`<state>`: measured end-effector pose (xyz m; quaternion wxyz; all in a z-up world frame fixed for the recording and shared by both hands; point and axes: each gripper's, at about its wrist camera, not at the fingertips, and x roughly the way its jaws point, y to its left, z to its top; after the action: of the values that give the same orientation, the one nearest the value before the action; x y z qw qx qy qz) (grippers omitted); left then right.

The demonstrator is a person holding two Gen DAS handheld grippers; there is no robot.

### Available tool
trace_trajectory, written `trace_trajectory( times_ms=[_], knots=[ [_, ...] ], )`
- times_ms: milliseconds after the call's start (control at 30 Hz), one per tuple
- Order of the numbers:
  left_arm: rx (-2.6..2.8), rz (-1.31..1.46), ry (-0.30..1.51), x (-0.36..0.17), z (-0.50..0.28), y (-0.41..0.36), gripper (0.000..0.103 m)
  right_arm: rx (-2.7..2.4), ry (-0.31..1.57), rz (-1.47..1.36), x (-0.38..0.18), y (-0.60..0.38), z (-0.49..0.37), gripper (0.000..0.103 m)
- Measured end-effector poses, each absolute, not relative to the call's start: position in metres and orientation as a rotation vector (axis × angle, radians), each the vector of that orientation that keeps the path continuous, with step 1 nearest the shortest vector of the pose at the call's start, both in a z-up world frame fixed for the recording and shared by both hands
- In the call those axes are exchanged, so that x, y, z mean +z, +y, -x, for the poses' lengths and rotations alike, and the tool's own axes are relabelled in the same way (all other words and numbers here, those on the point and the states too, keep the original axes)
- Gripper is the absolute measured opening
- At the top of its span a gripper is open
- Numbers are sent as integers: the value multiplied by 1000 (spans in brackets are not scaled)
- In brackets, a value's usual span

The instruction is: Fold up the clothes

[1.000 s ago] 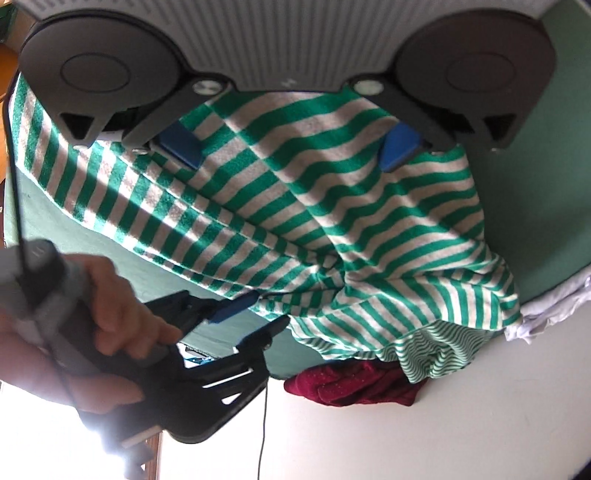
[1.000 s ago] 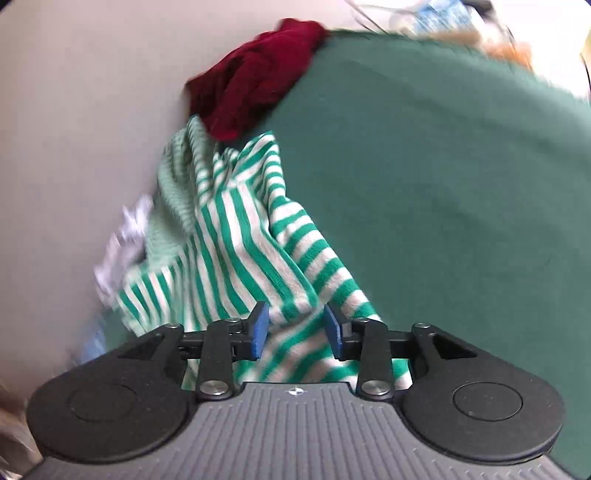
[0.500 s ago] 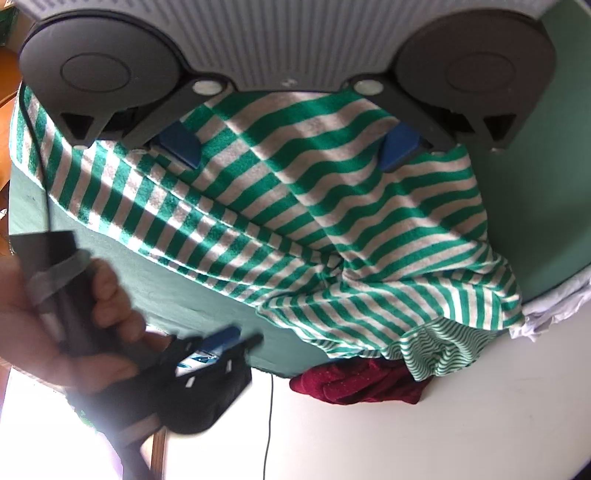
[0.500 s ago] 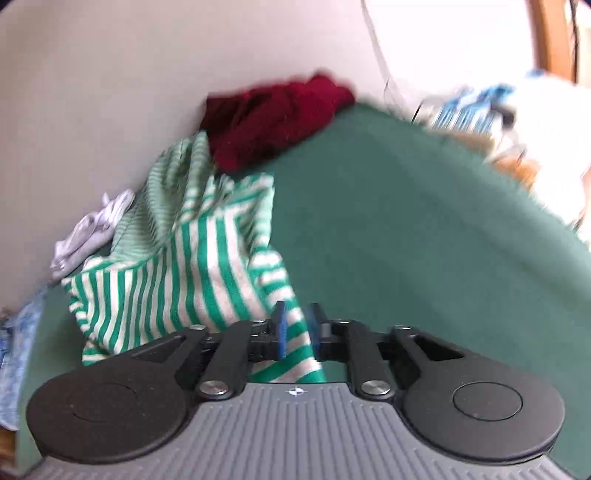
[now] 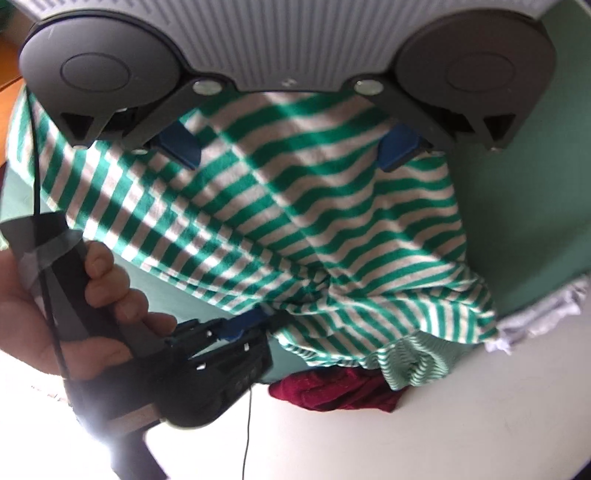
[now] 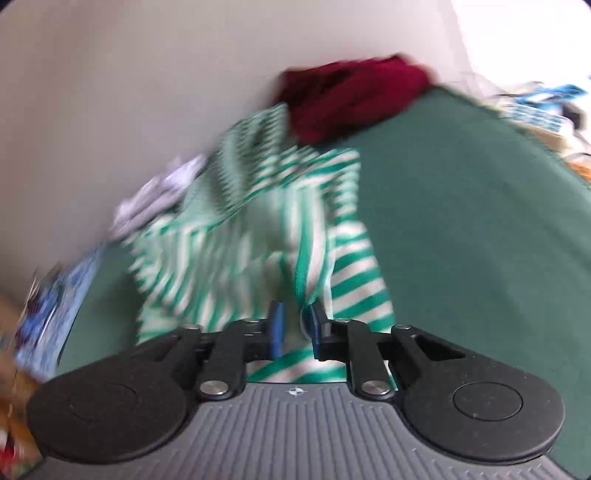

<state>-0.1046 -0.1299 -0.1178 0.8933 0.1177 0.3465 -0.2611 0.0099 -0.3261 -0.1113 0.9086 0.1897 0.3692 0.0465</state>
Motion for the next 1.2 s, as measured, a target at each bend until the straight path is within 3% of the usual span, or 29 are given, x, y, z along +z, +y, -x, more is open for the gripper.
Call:
trace_trajectory(
  times_ms=[33,67,133,200,267,367,600,667,733,800,833,1033,1100,1200],
  knots=[
    [-531,-254,713,-117,107,-130,102,88,763,-381,-113,-329,-10,8],
    [-522,-268,710,-112,104,-128,100,76,762,-373,-114,-334,-11,7],
    [-503,-295,705,-101,99,-122,92,79,775,-357,-102,-337,-13,18],
    [-485,-322,699,-91,94,-117,95,92,725,-269,-82,-331,-14,21],
    [-475,-337,686,-79,84,-111,97,108,682,-156,-61,-322,-22,34],
    [-489,-311,676,-66,61,-104,99,233,678,-121,-44,-301,-52,40],
    [-493,-265,728,-95,14,-118,98,451,702,-57,-41,-219,-143,43],
    [-496,-224,764,-104,7,-120,98,510,689,-9,-41,-192,-161,55],
    [-497,-196,784,-109,8,-122,99,551,704,74,-48,-168,-174,60],
    [-494,-187,770,-111,11,-122,100,532,750,153,-56,-150,-190,46],
    [-491,-181,773,-111,13,-121,100,493,754,153,-60,-149,-199,8],
    [-459,-174,725,-118,43,-119,102,372,742,-32,-80,-164,-248,5],
    [-456,-177,718,-119,52,-118,102,395,813,-14,-99,-160,-256,5],
    [-465,-180,717,-118,53,-116,102,402,744,-54,-87,-167,-243,10]
  ],
)
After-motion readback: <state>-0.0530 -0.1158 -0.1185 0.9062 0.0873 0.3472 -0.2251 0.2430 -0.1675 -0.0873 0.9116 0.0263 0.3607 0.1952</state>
